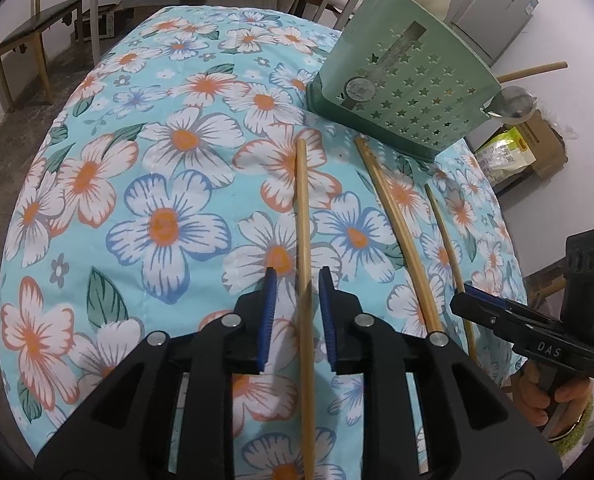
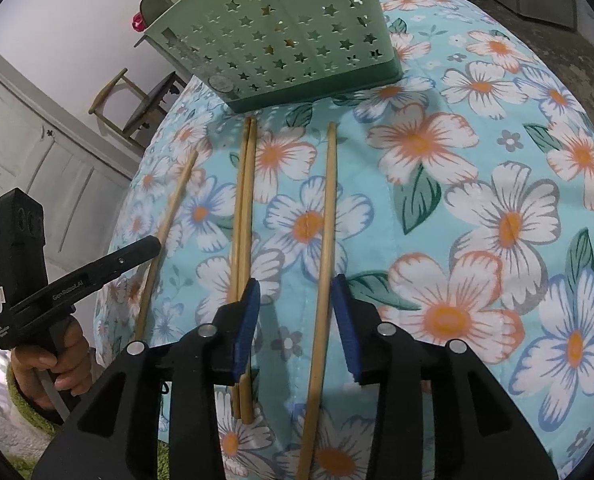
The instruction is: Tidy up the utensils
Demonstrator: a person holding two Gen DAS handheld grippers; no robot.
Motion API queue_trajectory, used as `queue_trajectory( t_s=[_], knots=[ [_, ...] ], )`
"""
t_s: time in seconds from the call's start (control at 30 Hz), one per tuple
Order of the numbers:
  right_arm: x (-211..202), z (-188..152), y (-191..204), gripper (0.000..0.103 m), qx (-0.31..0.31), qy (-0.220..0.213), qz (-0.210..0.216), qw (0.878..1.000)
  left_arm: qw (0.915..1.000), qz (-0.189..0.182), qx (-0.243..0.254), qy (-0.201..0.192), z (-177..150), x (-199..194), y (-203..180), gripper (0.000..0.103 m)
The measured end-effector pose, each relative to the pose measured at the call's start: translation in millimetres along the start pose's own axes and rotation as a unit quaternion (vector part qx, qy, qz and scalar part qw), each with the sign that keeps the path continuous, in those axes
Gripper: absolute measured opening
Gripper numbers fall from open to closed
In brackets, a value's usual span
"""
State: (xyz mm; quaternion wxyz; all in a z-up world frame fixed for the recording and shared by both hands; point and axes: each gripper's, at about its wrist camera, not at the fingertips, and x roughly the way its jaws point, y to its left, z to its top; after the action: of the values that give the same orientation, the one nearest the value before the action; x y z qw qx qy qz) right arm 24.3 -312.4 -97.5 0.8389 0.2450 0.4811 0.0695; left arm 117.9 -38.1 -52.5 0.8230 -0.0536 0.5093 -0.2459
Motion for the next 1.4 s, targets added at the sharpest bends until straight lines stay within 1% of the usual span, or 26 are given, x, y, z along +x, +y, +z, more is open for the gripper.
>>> queue_trajectory(
  t_s=[0.27,1.4],
  knots=[
    [1.9,1.0,-1.0,0.040,0.010,-0.001,0.007,1.000,1.0000,0.003,-0.001,0.001,-0.3,-0.1,0.9,0.024],
    [-1.1,-1.7,-4.7,0.041,0.023,-0.002,0.021,1.000,1.0000,0.004,-0.001,0.003,0.0,3.2,2.6,0.025]
  ],
)
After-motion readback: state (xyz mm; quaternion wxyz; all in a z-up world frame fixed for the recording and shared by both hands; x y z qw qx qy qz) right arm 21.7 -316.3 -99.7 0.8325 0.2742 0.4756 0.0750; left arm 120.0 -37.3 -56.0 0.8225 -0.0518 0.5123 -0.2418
